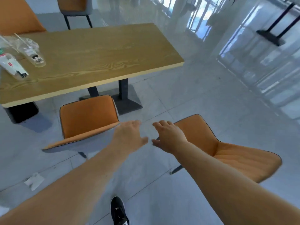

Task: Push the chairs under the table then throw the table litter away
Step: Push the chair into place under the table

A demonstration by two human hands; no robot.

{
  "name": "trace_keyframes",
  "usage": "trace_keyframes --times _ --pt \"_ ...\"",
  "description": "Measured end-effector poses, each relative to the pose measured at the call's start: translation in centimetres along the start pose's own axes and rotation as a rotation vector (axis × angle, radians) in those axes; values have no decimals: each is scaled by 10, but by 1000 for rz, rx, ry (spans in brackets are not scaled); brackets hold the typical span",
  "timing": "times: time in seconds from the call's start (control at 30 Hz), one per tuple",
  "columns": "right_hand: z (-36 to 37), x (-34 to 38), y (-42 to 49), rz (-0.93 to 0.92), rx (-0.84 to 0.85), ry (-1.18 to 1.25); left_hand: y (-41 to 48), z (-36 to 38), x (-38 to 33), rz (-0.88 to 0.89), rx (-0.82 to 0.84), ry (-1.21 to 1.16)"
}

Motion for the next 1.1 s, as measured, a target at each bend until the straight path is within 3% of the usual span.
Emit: trace_keyframes --times 0.17,0.33,0.53,0.87,1.1 --pt "-18 -135 -126 189 -104 -10 -1 30 -171 161 57 -36" --pt "-8 -267 -256 318 -148 86 -25 79 -317 207 83 -25" --pt "26 -384 -360 374 -131 120 -51 155 -435 204 156 -16" --pt "81 -478 -321 241 75 65 6 250 -515 141 309 -133" --pt "98 -537 -261 144 433 -100 62 297 -541 2 616 -133"
Point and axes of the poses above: each hand's wrist, its own y-axis towards the middle knuckle, its own z-axis out of the palm, x = y × z, the point moved 6 cm from there along y, towards the middle knuckle, and after that the axes turned 6 degrees about x, right-handed, at the moved point
